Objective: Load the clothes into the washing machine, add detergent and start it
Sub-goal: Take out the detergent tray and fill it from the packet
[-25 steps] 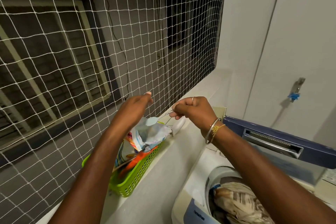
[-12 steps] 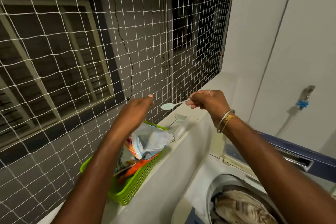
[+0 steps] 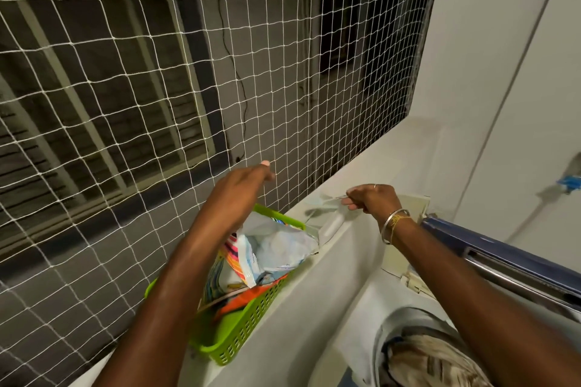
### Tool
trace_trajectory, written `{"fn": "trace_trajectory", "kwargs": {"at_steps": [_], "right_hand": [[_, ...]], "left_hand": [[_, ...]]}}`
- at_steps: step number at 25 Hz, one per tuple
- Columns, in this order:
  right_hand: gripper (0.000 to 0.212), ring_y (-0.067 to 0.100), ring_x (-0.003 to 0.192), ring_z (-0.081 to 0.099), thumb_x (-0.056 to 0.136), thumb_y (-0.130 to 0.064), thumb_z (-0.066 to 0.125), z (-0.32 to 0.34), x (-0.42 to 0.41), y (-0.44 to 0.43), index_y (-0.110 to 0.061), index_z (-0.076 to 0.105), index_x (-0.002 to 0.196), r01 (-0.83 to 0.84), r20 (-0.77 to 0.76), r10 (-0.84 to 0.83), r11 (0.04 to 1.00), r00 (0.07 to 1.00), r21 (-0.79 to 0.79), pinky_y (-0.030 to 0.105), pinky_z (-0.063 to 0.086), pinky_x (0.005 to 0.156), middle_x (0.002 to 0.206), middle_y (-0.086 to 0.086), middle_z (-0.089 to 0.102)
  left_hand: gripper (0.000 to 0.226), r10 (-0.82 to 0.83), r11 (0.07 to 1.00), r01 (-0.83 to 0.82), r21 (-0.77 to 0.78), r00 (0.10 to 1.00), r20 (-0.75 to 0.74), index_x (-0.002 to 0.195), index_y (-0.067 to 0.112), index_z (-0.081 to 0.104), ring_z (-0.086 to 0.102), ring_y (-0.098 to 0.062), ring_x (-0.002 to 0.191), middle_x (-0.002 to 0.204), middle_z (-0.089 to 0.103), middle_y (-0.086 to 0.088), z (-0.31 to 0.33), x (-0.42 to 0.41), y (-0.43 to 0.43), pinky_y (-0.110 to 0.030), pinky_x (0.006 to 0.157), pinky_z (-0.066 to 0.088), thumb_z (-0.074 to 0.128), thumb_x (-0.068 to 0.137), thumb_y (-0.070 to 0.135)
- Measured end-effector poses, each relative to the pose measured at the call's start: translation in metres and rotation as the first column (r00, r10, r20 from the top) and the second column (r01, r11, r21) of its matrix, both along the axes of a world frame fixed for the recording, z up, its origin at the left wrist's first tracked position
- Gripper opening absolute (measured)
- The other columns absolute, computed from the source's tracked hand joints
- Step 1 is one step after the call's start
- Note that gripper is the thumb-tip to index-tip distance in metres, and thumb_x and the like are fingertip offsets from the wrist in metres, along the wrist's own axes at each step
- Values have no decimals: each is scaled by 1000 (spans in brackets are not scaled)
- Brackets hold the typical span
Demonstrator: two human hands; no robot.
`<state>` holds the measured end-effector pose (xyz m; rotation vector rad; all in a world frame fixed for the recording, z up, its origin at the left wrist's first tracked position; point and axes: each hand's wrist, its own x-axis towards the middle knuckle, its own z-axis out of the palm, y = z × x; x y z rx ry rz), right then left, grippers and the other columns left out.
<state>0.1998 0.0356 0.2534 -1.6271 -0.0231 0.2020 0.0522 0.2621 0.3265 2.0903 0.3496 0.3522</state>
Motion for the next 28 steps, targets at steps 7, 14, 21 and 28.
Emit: {"fn": "trace_trajectory", "kwargs": {"at_steps": [7, 14, 21, 28], "right_hand": [[14, 25, 60, 66, 88, 0, 65, -23, 27, -2, -2, 69, 75, 15, -25, -18, 993, 1000, -120, 18, 50, 49, 74, 18, 72], [15, 24, 63, 67, 87, 1, 59, -23, 50, 3, -3, 72, 79, 22, 74, 4, 934, 997, -356, 25, 57, 60, 76, 15, 72], [16, 17, 74, 68, 90, -10, 62, -9, 66, 1, -13, 74, 81, -13, 266, 209, 807, 941, -590, 29, 53, 79, 74, 4, 74], [23, 14, 73, 65, 91, -7, 56, -8, 66, -6, -17, 70, 76, -11, 423, 330, 799, 844, -601, 23, 46, 71, 74, 0, 72]], "left_hand": [[43, 6, 999, -7, -50, 1000, -14, 91, 44, 74, 62, -12, 108, 111, 70, 14, -5, 9, 2, -46, 106, 43, 40, 78, 68], [49, 16, 996, -16, -86, 1000, 3, 90, 41, 76, 63, -12, 106, 105, 73, 16, -3, 13, 2, -40, 101, 43, 40, 76, 71], [40, 36, 997, -36, -68, 999, 1, 93, 37, 76, 64, -6, 103, 102, 72, 18, -8, 13, 4, -41, 105, 44, 45, 86, 61], [50, 41, 998, -41, -48, 999, 12, 95, 39, 75, 63, -8, 105, 103, 72, 19, -8, 11, 3, -44, 106, 43, 38, 80, 69]]}}
